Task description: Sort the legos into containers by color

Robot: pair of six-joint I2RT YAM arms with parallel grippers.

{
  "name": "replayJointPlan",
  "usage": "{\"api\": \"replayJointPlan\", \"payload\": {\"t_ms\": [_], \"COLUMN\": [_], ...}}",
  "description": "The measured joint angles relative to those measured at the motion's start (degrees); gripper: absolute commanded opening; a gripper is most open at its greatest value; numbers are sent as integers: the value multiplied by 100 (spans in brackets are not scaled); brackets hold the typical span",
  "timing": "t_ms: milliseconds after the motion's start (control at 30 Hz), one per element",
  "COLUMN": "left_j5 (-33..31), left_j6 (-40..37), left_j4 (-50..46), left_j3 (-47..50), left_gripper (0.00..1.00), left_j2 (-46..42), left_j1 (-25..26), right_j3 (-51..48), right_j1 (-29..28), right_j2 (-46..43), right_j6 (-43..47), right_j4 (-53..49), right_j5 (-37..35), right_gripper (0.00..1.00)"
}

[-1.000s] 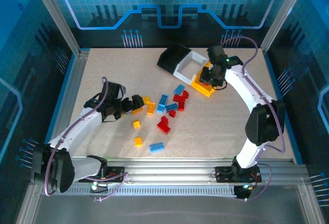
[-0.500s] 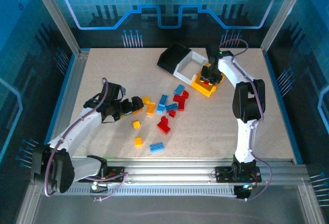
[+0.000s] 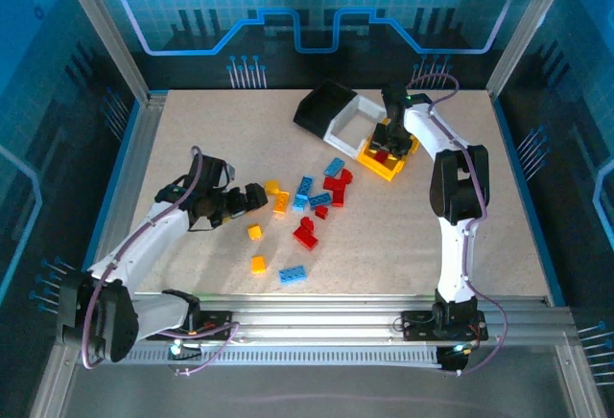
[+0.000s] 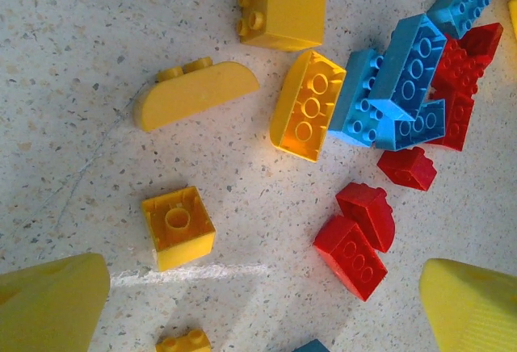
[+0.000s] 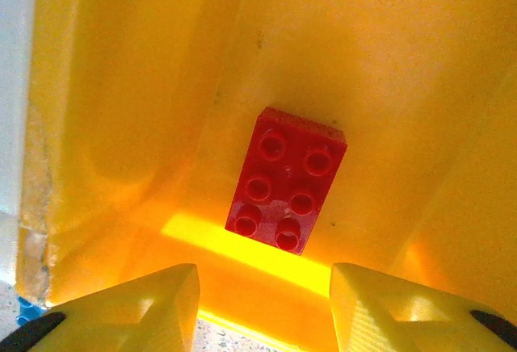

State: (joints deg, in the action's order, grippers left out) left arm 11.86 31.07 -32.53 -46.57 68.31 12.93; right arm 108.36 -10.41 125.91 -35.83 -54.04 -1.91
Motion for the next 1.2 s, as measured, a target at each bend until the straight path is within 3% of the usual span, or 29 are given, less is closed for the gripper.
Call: {"api": "replayJointPlan", "payload": {"t_ms": [233,400,600,900,1200], "left_j5": [2,4,50,109,107], "left_j6": [-15,-11,-9,13,11], "left_j4": [4,42,125,151,118], "left_j3": [-7,-7,-7,26,105], "left_gripper": [99,99,99,99,99], "left_j2": [37,37,37,2,-210], "left_j1": [0,0,0,0,0], "right_j3": [-417,-898,-1543,-1556,-997], "right_j1": [-203,-1058,-1987,-1969,-1591], "right_j2": [-807,-1611,-1788,-1364,-535], "right_j6": [103,599,1008,732,525], "right_j4": [-92,-87,-177,-293,-295], "right_j5": [-125,-129,-111,-101,-22], "right_gripper": [50,53,55,67,69]}}
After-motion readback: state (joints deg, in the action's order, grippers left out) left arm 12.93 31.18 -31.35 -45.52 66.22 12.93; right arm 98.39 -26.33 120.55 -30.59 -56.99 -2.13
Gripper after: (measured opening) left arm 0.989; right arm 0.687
